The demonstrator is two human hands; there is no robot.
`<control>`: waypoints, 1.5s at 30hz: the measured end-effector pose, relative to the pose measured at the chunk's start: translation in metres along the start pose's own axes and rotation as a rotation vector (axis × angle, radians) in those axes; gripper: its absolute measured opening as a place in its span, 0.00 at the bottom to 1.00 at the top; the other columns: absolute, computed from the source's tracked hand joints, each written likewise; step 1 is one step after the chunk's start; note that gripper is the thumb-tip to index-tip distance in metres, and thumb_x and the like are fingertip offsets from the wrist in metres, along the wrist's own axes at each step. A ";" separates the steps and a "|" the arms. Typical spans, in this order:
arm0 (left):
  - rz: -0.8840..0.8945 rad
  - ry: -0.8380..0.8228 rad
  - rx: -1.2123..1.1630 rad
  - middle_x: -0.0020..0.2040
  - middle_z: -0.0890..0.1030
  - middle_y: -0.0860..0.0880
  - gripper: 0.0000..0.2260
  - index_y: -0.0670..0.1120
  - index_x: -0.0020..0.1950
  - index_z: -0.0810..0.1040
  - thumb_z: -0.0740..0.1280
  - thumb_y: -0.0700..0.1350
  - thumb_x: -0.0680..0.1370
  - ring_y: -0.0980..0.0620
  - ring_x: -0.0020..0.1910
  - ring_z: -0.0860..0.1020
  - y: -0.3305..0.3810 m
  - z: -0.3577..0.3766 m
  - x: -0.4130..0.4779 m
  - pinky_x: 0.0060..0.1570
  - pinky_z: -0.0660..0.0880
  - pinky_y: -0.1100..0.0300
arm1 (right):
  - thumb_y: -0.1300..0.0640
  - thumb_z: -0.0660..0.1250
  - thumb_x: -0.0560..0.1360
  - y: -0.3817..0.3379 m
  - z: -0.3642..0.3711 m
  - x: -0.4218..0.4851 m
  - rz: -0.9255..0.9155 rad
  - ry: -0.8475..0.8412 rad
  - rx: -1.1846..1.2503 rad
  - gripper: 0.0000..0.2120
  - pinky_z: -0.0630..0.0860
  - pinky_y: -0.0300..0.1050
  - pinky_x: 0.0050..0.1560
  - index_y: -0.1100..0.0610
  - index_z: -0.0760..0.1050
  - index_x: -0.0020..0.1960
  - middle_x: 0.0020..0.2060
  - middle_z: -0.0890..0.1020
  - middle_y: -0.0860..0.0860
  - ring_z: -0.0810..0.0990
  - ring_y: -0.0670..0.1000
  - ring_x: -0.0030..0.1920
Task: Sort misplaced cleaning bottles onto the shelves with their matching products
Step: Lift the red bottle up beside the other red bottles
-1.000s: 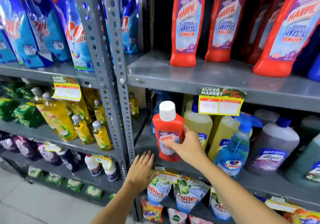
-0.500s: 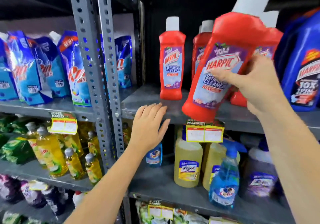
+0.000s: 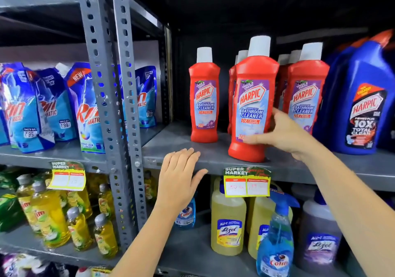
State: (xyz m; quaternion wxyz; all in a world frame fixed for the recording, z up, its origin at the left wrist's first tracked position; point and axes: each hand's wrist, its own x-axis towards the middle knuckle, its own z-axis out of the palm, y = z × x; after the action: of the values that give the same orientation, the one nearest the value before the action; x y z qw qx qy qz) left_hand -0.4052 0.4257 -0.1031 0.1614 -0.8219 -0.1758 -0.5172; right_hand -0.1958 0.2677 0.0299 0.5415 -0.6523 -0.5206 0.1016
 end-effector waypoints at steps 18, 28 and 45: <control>0.022 0.076 0.027 0.59 0.81 0.44 0.20 0.41 0.60 0.79 0.60 0.55 0.82 0.45 0.58 0.75 -0.003 0.008 0.001 0.60 0.69 0.50 | 0.54 0.81 0.62 0.035 0.005 0.049 0.033 0.094 -0.165 0.36 0.73 0.42 0.55 0.53 0.71 0.67 0.60 0.80 0.49 0.78 0.48 0.57; 0.023 0.096 0.025 0.58 0.81 0.44 0.21 0.41 0.59 0.80 0.58 0.56 0.83 0.45 0.59 0.75 -0.004 0.011 0.000 0.60 0.68 0.50 | 0.61 0.84 0.55 0.045 0.002 0.055 0.061 0.007 -0.191 0.45 0.76 0.52 0.62 0.55 0.69 0.68 0.61 0.80 0.51 0.79 0.51 0.60; -0.017 0.041 -0.008 0.59 0.80 0.44 0.19 0.41 0.61 0.78 0.60 0.54 0.81 0.44 0.60 0.75 0.001 0.006 0.001 0.63 0.66 0.51 | 0.67 0.80 0.62 0.056 0.001 0.066 0.113 -0.095 -0.059 0.44 0.76 0.52 0.63 0.55 0.63 0.73 0.65 0.78 0.54 0.77 0.51 0.63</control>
State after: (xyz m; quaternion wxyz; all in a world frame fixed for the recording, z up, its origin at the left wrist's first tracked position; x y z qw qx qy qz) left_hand -0.3994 0.4281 -0.1050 0.1575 -0.8103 -0.1774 -0.5359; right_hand -0.1357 0.3275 0.0118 0.4900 -0.6908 -0.5109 0.1473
